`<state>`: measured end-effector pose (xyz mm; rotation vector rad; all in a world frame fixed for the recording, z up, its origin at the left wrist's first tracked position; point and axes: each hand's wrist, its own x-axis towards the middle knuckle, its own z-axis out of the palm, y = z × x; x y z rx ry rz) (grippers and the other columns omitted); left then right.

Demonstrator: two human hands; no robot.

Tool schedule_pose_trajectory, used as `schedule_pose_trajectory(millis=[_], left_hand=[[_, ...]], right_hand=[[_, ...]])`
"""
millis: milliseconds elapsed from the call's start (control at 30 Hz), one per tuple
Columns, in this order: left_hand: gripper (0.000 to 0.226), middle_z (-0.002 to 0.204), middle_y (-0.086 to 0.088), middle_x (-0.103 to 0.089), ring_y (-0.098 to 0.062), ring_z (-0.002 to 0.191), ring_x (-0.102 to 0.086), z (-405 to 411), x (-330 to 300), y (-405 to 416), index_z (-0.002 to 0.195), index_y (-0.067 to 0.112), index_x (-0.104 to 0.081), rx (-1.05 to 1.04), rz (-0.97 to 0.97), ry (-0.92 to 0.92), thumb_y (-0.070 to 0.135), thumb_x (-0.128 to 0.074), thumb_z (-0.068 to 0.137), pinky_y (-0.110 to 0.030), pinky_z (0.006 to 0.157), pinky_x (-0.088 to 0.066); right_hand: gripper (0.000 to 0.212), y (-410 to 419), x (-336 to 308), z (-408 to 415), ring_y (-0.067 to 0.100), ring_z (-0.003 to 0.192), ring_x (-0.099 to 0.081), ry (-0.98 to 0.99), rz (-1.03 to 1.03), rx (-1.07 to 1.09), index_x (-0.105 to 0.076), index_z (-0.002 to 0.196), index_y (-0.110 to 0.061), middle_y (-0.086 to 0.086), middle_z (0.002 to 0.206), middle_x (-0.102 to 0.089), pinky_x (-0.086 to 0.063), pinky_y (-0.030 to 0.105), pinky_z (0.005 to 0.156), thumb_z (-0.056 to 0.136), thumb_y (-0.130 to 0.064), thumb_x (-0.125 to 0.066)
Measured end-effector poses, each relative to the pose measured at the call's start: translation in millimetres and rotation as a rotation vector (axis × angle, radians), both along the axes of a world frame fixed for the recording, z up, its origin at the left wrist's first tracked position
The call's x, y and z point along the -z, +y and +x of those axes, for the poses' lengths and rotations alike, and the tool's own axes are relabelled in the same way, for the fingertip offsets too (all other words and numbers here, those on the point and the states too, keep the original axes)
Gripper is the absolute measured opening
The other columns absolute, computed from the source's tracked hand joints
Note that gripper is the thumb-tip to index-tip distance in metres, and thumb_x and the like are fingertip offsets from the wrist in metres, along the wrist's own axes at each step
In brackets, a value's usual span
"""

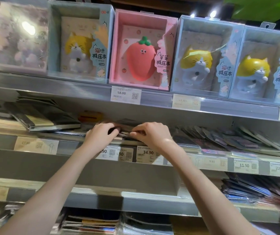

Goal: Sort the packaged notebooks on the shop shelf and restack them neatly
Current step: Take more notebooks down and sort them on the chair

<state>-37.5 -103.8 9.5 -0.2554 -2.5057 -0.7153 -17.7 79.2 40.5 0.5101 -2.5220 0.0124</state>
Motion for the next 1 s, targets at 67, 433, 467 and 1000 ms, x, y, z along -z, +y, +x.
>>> schedule_pose_trajectory(millis=[67,433,467,1000], left_hand=[[0.030,0.107,-0.002,-0.062,-0.024,0.108,-0.049,1.3,-1.8,-0.6,0.108,0.024,-0.063,0.030,-0.010,-0.026,0.039,-0.040,0.095,-0.042,0.087,-0.044],[0.041,0.127,-0.011,-0.051,-0.030,0.111,-0.053,14.0,-10.0,-8.8,0.134,0.021,-0.044,-0.092,-0.166,-0.105,0.035,-0.044,0.095,-0.040,0.091,-0.044],[0.041,0.126,-0.011,-0.052,-0.031,0.111,-0.053,14.3,-9.3,-8.3,0.133,0.021,-0.044,-0.084,-0.157,-0.108,0.034,-0.044,0.095,-0.040,0.092,-0.044],[0.046,0.107,0.014,-0.063,-0.005,0.102,-0.057,18.3,-6.8,-7.2,0.090,0.043,-0.061,0.205,0.570,0.039,0.001,-0.060,0.071,-0.041,0.091,-0.050]], right_hand=[[0.038,16.6,2.0,2.5,0.015,0.101,-0.058,-0.087,-0.055,-0.030,-0.060,0.116,-0.039,-0.012,0.115,-0.063,-0.050,0.032,0.073,0.088,-0.059,-0.045],[0.042,47.6,31.8,0.5,0.013,0.115,-0.050,-0.075,-0.243,-0.145,-0.053,0.124,-0.037,-0.012,0.125,-0.056,-0.043,0.043,0.097,0.085,-0.052,-0.055],[0.041,42.9,31.3,-3.5,0.015,0.114,-0.052,-0.079,-0.226,-0.129,-0.054,0.124,-0.036,-0.010,0.125,-0.057,-0.044,0.042,0.096,0.086,-0.051,-0.055],[0.065,-0.3,26.1,-22.9,0.018,0.100,-0.062,-0.146,-0.277,-0.143,-0.055,0.128,-0.021,0.001,0.113,-0.068,-0.051,0.035,0.085,0.077,-0.062,-0.059]])
